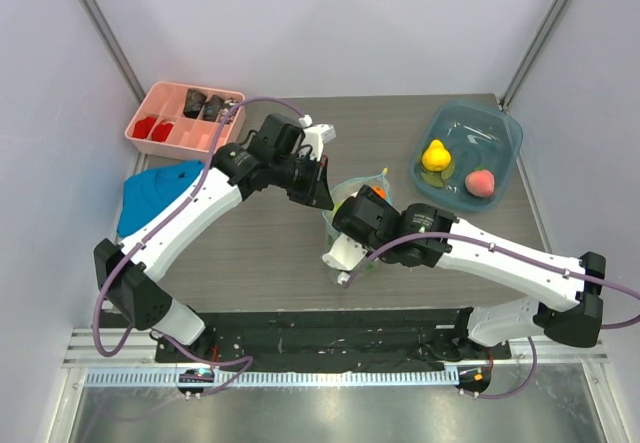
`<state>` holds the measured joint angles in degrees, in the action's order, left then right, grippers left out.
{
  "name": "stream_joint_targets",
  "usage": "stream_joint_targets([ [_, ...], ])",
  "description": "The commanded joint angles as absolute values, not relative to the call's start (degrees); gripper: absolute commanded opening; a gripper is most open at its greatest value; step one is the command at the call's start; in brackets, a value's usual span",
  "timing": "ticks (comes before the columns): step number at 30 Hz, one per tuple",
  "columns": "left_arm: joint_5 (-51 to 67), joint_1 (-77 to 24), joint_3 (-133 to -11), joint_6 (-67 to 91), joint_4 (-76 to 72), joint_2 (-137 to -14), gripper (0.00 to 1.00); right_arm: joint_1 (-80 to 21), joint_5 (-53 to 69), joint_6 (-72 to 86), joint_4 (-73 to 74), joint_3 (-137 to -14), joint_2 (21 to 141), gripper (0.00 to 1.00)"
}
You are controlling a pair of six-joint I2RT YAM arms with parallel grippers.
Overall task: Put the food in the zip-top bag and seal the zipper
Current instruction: Place the fake fruit in the zipper food storage bag.
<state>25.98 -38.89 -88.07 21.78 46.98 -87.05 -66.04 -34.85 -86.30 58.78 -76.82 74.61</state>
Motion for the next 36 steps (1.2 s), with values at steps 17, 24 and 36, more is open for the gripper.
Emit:
stream_joint_targets([
  [17, 26.8, -38.8, -91.1, 21.9, 46.1, -87.4, 0.0, -66.9, -38.4, -75.9, 64.7, -81.7, 79.7, 0.37],
  [24, 26.8, -38.8, -90.9, 21.8, 45.8, -87.2, 0.0, -67.9, -30.3, -82.9, 58.9, -78.8, 73.4, 0.87],
  [36, 27.0, -38.8, -90.9, 21.8, 45.7, -87.2, 0.0, -65.0, -23.4, -68.8, 58.6, -86.8, 69.7, 0.89],
])
